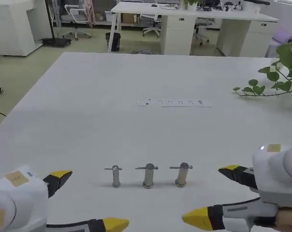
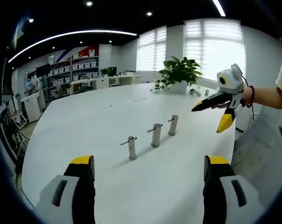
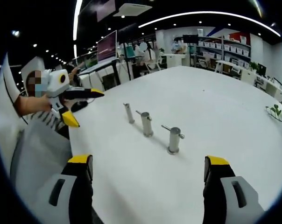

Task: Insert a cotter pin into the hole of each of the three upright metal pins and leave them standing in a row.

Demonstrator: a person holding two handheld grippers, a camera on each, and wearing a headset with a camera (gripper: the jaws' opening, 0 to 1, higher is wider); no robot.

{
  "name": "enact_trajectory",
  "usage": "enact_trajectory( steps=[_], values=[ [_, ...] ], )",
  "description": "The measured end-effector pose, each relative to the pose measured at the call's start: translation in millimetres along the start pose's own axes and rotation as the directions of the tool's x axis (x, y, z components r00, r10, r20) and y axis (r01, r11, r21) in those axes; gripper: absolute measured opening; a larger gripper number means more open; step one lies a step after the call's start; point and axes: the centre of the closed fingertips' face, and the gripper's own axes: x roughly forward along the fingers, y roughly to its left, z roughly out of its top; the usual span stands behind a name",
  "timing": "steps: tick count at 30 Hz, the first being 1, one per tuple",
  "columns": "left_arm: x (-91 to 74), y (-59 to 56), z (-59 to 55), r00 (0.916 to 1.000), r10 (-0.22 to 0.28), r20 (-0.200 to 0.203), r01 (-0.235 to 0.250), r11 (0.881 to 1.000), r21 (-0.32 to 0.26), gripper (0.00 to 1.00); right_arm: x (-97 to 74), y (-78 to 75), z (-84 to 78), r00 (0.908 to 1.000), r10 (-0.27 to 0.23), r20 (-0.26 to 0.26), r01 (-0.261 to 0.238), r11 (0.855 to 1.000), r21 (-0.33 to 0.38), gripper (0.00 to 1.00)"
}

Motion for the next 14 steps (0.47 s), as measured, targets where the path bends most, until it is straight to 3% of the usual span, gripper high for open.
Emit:
enact_trajectory(
  steps=[14],
  values=[
    [-0.1, 2.4, -2.4, 0.9998, 0.015, -0.014, -0.015, 1.000, -0.008, 0.99, 2.2, 6.6, -5.7, 1.0000, 0.000, -0.001, 0.000, 1.000, -0.008, 1.00]
  ],
)
